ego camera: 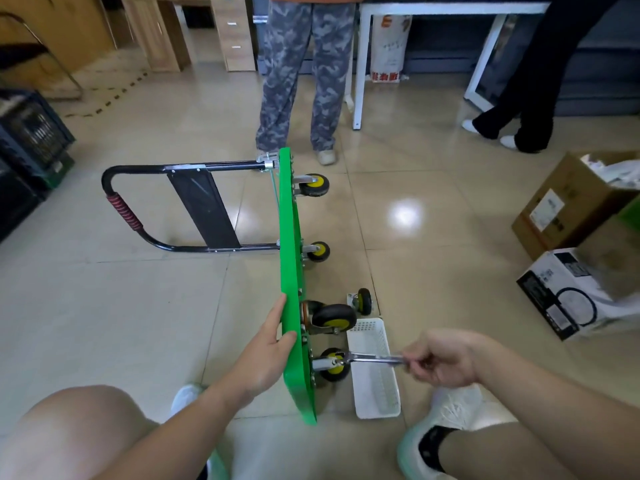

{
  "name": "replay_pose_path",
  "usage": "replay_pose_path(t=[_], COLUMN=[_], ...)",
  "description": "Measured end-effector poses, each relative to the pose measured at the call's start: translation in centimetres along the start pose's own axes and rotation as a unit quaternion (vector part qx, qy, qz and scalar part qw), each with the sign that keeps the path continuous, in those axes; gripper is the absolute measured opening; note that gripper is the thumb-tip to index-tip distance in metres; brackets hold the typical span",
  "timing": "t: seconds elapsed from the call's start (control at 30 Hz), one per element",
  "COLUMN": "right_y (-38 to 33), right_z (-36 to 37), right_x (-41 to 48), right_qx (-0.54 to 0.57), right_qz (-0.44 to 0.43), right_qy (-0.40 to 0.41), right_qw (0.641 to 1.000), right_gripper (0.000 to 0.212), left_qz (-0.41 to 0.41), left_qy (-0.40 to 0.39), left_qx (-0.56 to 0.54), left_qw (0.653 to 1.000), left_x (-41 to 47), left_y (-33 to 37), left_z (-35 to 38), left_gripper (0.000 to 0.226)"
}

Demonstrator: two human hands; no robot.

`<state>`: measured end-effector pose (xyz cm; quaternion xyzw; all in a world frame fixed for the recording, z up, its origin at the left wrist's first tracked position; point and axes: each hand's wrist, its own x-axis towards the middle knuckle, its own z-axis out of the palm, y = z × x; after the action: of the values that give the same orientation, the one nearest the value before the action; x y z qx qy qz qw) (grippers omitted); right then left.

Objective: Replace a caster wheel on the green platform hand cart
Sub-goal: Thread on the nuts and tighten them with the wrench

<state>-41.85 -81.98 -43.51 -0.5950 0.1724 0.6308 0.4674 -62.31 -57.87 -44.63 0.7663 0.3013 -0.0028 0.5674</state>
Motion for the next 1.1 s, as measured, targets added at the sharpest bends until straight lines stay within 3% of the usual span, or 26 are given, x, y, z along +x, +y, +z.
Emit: replay_pose_path(t=[0.13, 0.5, 0.83, 1.1], right_y=[6.1, 11.0, 12.9, 12.6], right_z=[0.0, 7.0, 10.2, 10.7], right_x=[2.2, 8.6, 10.2, 10.2], right_qx=[-0.036, -0.083, 0.028, 0.004], right_qz=[-0.005, -0.246, -0.226, -0.250], right_qy=[-0.077, -0.008, -0.007, 0.005], right_qw=[0.996, 0.966, 0.974, 0.968], right_gripper=[0.029, 0.019, 0.022, 0.023], left_qz=[-0.010, 0.002, 0.013, 0.009], left_qy=[0.009, 0.023, 0.027, 0.040], left_qx=[0.000, -0.001, 0.005, 0.007], left_qw=[1.000, 1.000, 1.000, 0.999], left_x=[0.0, 0.0, 0.2, 0.2], left_y=[0.3, -0.1, -1.2, -0.9], left_z=[0.4, 1.2, 1.3, 1.6], left_gripper=[0.068, 0.066, 0.063, 0.063])
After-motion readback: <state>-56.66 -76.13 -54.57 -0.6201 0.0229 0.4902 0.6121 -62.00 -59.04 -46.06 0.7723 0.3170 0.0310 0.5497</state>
